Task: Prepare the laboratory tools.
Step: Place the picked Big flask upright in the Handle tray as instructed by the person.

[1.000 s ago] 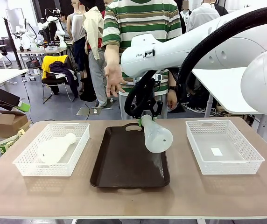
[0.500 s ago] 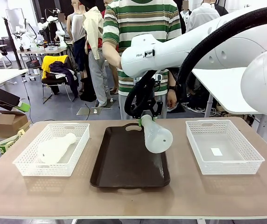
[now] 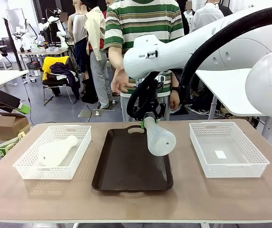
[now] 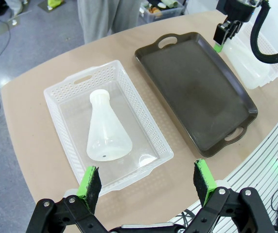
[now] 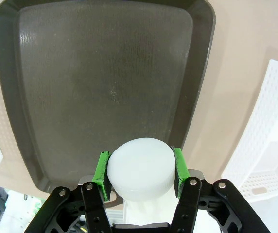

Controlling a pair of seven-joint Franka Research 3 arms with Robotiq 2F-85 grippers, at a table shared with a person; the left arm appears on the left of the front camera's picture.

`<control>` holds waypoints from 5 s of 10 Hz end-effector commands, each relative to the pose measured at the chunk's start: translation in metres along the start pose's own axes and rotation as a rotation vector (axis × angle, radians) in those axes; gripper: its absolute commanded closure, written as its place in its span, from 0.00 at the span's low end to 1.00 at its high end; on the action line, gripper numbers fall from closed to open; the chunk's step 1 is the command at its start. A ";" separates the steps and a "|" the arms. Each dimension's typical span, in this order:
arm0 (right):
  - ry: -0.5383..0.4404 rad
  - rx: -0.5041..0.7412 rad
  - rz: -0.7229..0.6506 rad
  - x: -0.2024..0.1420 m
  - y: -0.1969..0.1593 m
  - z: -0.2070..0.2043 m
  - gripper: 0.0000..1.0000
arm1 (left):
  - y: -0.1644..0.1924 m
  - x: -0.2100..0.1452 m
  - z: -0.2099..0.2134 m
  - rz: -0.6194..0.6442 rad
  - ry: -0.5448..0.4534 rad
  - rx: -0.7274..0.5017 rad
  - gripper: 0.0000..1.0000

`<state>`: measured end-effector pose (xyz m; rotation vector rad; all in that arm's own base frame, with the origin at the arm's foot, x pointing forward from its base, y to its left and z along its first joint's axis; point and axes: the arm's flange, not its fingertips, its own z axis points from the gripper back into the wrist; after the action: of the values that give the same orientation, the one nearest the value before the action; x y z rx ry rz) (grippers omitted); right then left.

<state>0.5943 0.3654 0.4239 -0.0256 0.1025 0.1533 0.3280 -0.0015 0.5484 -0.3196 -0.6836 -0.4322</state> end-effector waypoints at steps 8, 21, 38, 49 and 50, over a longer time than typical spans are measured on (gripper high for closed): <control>-0.001 0.004 -0.001 -0.002 -0.002 -0.001 1.00 | 0.004 -0.002 0.001 -0.016 0.007 -0.002 0.00; -0.024 0.035 0.102 -0.009 0.006 0.008 1.00 | 0.004 -0.002 0.001 -0.016 0.007 -0.002 0.00; -0.450 0.532 1.086 -0.007 0.032 0.040 1.00 | 0.004 -0.002 0.001 -0.016 0.007 -0.002 0.00; -0.724 0.846 1.402 -0.046 -0.019 0.007 1.00 | 0.004 -0.002 0.001 -0.016 0.007 -0.002 0.00; -0.771 0.871 1.424 -0.047 -0.023 0.003 1.00 | 0.004 -0.002 0.001 -0.016 0.007 -0.002 0.00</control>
<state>0.5706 0.3528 0.4390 0.9246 -0.5753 1.4746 0.3280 -0.0013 0.5484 -0.3196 -0.6837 -0.4319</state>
